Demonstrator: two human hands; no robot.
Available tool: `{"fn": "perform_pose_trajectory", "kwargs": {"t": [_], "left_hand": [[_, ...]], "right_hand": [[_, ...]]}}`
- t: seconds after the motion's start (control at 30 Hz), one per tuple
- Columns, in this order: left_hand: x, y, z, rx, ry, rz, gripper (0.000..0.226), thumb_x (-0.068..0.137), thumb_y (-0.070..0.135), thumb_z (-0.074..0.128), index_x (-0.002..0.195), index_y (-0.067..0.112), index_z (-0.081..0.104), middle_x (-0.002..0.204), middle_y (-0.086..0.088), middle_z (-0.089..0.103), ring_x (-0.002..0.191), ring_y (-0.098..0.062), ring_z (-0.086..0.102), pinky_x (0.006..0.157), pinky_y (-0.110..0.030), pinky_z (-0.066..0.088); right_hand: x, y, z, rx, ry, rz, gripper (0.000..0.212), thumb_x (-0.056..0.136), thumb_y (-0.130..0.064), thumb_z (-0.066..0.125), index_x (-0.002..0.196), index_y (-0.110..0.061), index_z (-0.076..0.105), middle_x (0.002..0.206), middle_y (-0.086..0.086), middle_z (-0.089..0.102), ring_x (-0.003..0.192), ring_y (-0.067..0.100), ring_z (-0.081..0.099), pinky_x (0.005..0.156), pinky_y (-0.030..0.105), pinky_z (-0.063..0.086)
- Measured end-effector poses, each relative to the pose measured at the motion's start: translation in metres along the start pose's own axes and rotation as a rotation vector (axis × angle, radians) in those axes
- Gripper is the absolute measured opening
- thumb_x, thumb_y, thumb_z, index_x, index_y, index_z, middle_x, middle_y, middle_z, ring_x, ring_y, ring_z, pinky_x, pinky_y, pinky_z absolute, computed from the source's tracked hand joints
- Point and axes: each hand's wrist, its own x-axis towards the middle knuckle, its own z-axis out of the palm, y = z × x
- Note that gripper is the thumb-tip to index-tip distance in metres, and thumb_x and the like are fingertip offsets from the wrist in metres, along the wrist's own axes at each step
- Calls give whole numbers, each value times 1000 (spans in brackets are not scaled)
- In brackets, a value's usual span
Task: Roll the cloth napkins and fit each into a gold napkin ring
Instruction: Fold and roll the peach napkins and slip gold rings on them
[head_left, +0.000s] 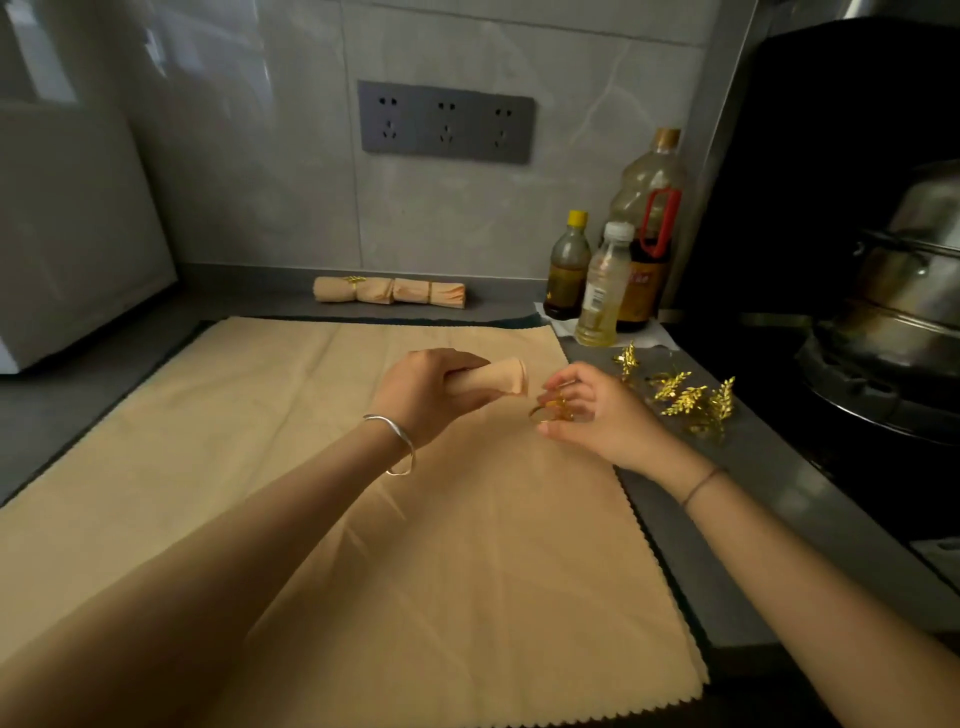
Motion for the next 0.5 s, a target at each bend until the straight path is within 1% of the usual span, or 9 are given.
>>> {"fn": "perform_pose_trajectory", "kwargs": {"t": [0.07, 0.13, 0.2, 0.23, 0.37, 0.5], "left_hand": [[-3, -12, -4, 6, 28, -29, 35, 80, 40, 68, 110, 23, 69, 101, 4, 70, 84, -13, 60, 73, -32, 51], [-4, -26, -6, 6, 52, -58, 34, 79, 41, 69, 108, 24, 70, 97, 3, 71, 81, -13, 60, 71, -33, 52], [-5, -36, -5, 3, 57, -87, 33, 78, 41, 70, 107, 25, 70, 96, 3, 71, 81, -15, 62, 71, -33, 52], [-4, -39, -5, 6, 49, -96, 33, 78, 41, 70, 107, 25, 70, 96, 3, 71, 82, -15, 62, 72, -33, 52], [1, -48, -7, 34, 20, -60, 32, 79, 40, 70, 109, 28, 69, 99, 6, 70, 85, -14, 62, 74, -32, 52], [2, -51, -4, 25, -10, -21, 32, 77, 40, 71, 108, 31, 69, 98, 9, 69, 86, -13, 62, 75, -35, 53]], "right_hand": [[18, -9, 15, 31, -11, -8, 41, 71, -12, 80, 100, -25, 53, 102, -4, 66, 98, 12, 63, 89, 27, 50], [33, -16, 29, 92, 2, -20, 45, 70, -13, 81, 103, -23, 52, 103, -2, 65, 97, 11, 63, 86, 23, 50], [40, -18, 39, 145, 13, -32, 46, 70, -13, 80, 103, -24, 50, 102, -5, 65, 95, 7, 63, 81, 18, 50], [41, -16, 44, 170, 23, -44, 46, 71, -12, 80, 102, -26, 50, 102, -7, 64, 95, 6, 63, 81, 17, 50], [46, -2, 52, 270, 97, -77, 45, 70, -14, 80, 100, -31, 51, 108, -6, 66, 101, 10, 64, 89, 27, 52], [45, 2, 51, 306, 114, -107, 40, 71, -11, 78, 98, -29, 54, 102, -8, 68, 97, 8, 65, 87, 25, 52]]}}
